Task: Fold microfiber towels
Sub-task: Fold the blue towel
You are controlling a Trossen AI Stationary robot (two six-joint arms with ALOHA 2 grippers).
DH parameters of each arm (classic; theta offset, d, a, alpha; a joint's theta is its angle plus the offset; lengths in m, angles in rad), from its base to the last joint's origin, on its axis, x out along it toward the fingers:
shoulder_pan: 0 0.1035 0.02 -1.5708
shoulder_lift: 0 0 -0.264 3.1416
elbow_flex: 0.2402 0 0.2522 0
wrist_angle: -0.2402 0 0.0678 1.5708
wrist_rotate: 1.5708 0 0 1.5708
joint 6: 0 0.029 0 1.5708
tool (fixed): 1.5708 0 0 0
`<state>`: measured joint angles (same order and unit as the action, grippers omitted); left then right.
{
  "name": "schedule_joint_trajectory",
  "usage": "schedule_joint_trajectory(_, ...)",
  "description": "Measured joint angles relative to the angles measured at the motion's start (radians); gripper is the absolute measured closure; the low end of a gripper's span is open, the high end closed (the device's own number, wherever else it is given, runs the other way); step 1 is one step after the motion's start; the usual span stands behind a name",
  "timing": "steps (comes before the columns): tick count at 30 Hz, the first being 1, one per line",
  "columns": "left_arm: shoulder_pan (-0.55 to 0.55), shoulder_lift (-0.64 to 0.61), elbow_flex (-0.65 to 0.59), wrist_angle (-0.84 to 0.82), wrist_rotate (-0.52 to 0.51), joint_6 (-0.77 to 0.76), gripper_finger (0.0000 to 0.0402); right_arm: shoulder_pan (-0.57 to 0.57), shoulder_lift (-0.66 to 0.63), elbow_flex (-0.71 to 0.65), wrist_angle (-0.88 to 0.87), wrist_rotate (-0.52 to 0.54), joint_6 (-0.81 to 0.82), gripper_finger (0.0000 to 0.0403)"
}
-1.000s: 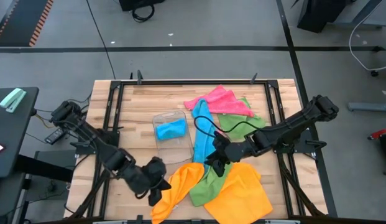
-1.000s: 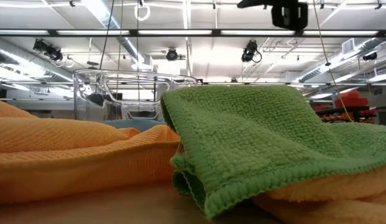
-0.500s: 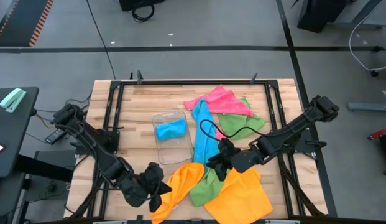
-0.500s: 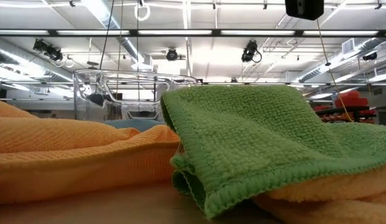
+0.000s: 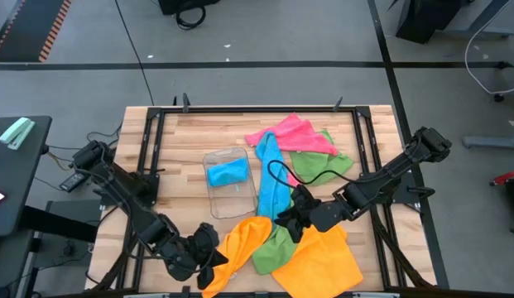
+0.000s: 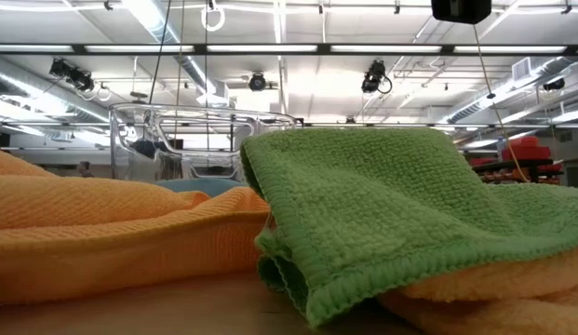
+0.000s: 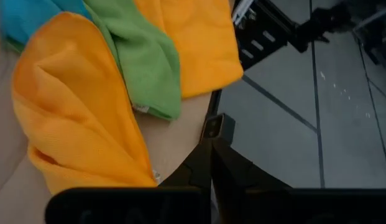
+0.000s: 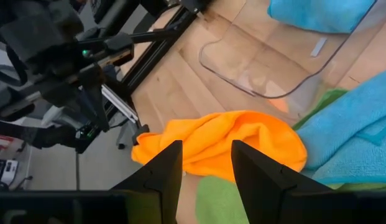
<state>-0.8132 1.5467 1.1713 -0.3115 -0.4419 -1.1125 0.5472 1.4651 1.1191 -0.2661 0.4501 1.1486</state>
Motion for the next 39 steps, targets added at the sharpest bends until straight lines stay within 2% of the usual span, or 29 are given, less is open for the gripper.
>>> schedule_joint_trajectory(8, -0.005, 0.0, 0.0, 0.001, 0.006, 0.015, 0.0376, 0.0, 0.0, 0.0, 0.073, 0.025, -0.021, 0.0256)
schedule_joint_trajectory(15, -0.006, 0.0, 0.0, 0.006, 0.105, 0.105, 0.0371, 0.0, 0.0, 0.0, 0.188, 0.025, -0.1, 0.0256)
schedule_joint_trajectory(23, 0.007, 0.0, 0.0, 0.006, 0.106, 0.114, 0.0369, 0.03, 0.0, 0.0, 0.195, 0.025, -0.095, 0.0256)
schedule_joint_trajectory(26, 0.019, 0.0, 0.0, 0.005, 0.072, 0.126, 0.0366, 0.038, 0.0, 0.0, 0.193, 0.025, -0.063, 0.0256)
schedule_joint_trajectory(29, 0.041, 0.0, 0.0, 0.007, 0.022, 0.179, 0.0366, 0.039, 0.0, 0.0, 0.148, 0.025, -0.027, 0.0256)
schedule_joint_trajectory(34, 0.099, -0.001, 0.0, 0.008, 0.012, 0.182, 0.0373, 0.002, -0.003, 0.0, -0.025, 0.029, 0.056, 0.0256)
schedule_joint_trajectory(39, 0.156, -0.002, 0.0, 0.008, 0.012, 0.184, 0.0378, -0.078, -0.052, 0.0, -0.198, 0.03, 0.022, 0.0256)
